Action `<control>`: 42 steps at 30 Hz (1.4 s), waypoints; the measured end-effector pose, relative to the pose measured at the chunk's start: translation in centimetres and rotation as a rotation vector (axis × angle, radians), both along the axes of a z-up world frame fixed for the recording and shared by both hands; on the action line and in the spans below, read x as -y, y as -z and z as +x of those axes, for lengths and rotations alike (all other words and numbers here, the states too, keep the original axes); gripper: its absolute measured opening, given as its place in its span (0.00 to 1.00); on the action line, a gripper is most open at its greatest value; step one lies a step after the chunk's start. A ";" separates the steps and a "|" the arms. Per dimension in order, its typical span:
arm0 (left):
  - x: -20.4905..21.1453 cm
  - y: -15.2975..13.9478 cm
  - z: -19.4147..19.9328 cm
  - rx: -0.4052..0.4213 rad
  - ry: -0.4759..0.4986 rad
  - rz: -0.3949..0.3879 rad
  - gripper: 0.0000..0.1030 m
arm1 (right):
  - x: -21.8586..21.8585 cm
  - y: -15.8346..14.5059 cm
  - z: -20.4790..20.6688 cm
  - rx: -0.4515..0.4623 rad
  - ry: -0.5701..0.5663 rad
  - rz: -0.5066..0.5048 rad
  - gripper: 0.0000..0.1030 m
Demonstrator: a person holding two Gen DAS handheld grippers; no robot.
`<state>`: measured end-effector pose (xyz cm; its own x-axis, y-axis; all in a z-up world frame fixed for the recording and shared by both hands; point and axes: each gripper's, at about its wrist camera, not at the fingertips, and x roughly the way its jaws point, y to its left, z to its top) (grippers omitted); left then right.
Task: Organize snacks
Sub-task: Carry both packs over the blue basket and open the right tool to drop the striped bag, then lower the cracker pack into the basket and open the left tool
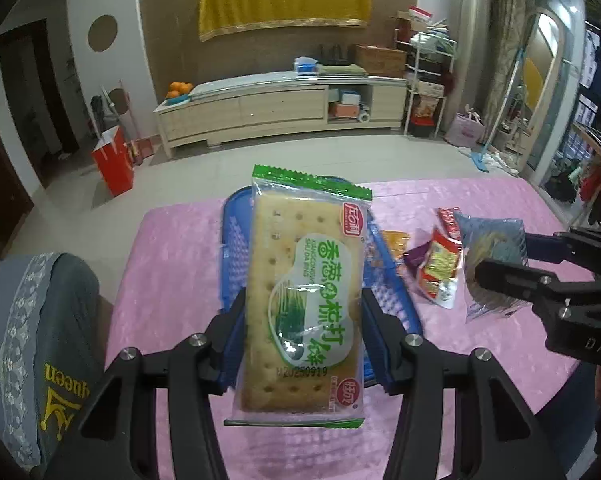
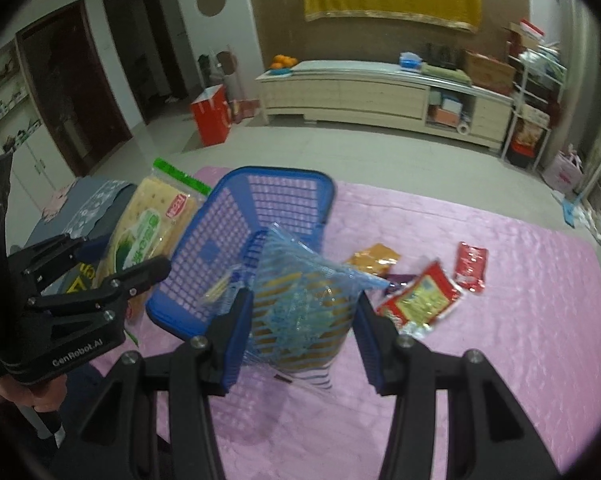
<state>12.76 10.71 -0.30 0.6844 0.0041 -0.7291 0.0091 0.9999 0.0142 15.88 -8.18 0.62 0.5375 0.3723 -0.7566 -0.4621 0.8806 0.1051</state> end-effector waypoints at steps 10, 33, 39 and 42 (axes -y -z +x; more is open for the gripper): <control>-3.3 1.6 1.4 -0.025 -0.033 -0.039 0.48 | -4.4 2.5 2.5 -0.057 -0.056 -0.023 0.52; -5.2 4.7 4.4 -0.082 -0.029 -0.100 0.48 | -8.1 6.3 6.7 -0.097 -0.055 -0.097 0.60; -5.0 3.9 3.6 -0.077 -0.035 -0.096 0.48 | -7.3 5.4 5.8 -0.056 -0.035 -0.104 0.84; -4.6 3.5 3.4 -0.069 -0.032 -0.097 0.48 | -6.5 4.9 5.7 -0.067 -0.021 -0.091 0.84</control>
<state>16.21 15.30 -3.82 0.6329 -0.0478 -0.7727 -0.0249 0.9963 -0.0820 21.60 -1.65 -4.33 0.4772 0.3113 -0.8218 -0.4748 0.8782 0.0569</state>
